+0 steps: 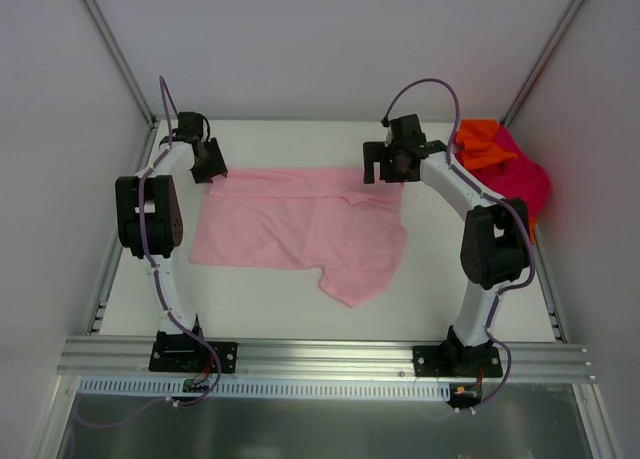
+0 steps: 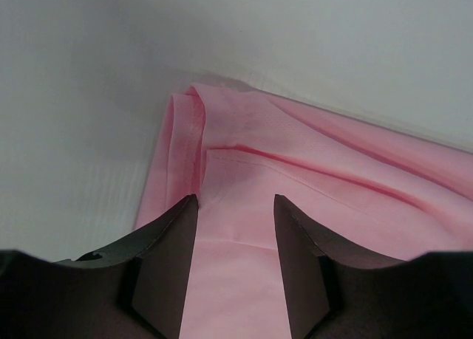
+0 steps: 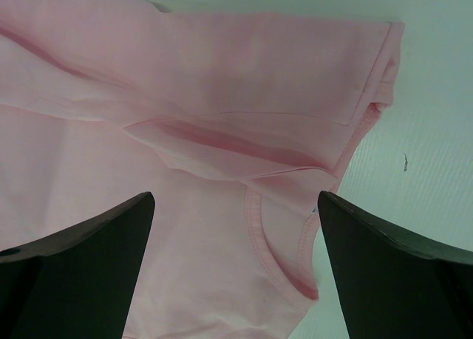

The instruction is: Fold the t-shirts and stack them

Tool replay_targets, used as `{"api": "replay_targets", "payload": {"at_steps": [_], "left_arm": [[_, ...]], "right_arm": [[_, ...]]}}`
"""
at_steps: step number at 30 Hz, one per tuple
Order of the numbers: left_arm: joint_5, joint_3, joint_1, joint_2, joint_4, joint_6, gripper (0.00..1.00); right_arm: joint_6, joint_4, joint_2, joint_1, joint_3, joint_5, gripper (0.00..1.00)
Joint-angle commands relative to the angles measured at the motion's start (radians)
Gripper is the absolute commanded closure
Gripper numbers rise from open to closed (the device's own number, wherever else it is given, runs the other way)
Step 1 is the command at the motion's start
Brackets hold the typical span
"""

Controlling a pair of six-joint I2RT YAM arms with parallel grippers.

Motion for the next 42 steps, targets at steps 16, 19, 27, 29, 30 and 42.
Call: {"api": "replay_targets", "payload": {"at_steps": [16, 19, 27, 29, 30, 42], "left_arm": [[-0.059, -0.006, -0.014, -0.010, -0.011, 0.094, 0.83], [-0.061, -0.020, -0.013, -0.019, -0.001, 0.111, 1.00], [-0.042, -0.068, -0.013, -0.062, 0.013, 0.138, 1.00], [-0.042, -0.088, -0.011, -0.084, 0.021, 0.153, 1.00], [-0.044, -0.110, -0.010, -0.107, 0.023, 0.164, 1.00], [0.028, -0.262, 0.063, -0.253, 0.053, 0.253, 1.00]], "right_arm": [[0.015, 0.010, -0.039, -0.001, -0.045, 0.023, 0.00], [0.015, 0.008, -0.040, -0.001, -0.048, 0.022, 0.00], [0.020, 0.008, -0.068, -0.001, -0.074, 0.022, 0.00], [0.028, 0.002, -0.079, -0.003, -0.083, 0.022, 0.00], [0.031, 0.001, -0.083, -0.001, -0.086, 0.016, 0.00], [0.074, 0.011, -0.106, 0.003, -0.141, -0.009, 0.01]]}}
